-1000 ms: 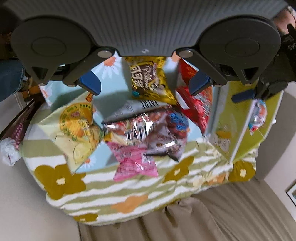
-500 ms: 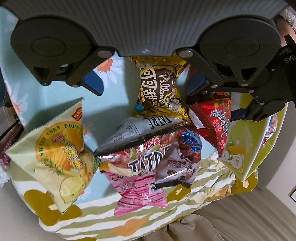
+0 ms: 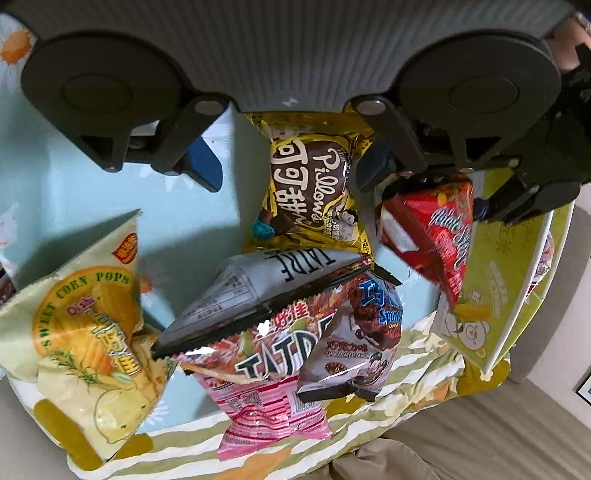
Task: Organize snacks
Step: 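Grasp the red Potato Stix bag with the left gripper while the right gripper grasps the gold Pillows bag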
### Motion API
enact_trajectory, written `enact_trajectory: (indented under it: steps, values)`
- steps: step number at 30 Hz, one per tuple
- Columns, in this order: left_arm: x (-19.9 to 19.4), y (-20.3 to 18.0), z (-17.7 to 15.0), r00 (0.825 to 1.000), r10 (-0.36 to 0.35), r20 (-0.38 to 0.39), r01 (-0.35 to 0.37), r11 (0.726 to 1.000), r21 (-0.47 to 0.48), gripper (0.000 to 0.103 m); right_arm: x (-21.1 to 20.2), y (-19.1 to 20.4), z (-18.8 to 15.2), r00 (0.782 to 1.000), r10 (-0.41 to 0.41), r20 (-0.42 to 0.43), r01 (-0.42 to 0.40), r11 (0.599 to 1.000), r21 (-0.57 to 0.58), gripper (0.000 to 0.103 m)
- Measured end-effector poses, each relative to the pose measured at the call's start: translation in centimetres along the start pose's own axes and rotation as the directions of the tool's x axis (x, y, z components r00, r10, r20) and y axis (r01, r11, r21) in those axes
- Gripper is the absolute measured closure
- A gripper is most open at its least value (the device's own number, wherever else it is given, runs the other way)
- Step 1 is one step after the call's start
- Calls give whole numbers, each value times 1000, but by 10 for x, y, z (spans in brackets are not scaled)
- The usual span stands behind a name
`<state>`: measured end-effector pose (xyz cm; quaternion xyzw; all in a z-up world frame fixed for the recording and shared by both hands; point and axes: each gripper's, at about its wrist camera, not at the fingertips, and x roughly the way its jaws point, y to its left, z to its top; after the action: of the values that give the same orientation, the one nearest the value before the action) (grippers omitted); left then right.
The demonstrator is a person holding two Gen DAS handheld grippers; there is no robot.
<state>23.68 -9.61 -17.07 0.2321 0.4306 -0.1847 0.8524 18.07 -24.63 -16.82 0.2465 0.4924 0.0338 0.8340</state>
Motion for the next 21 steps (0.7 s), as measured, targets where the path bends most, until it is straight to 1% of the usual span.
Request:
enact_trajectory:
  steps: [7,9,16,18,19,21]
  values:
    - [-11,0,-14,1000,8,-21,-9,998,-66,40,6,5,2,1000,1,4,-1,1000,-27,10]
    - [-13,0,-17,1000,10,-26,-12,997,-81,41,7,5,4,1000,1,5,0,999,-36,15]
    - [-24,2,-27,999,3,-35,-8,989,-151,41,12,12,4,999,30,-14,-31,996,-78,39]
    - [-28,1,-30,999,4,-32,-9,987,-160,41,11,17,1,999,29,-18,-31,994,-102,41]
    - [-31,0,-31,1000,5,-31,-11,986,-165,41,11,19,-1,999,31,-20,-33,993,-111,46]
    - [-36,-2,-33,1000,11,-29,-16,984,-175,41,9,22,-4,999,34,-22,-37,991,-129,48]
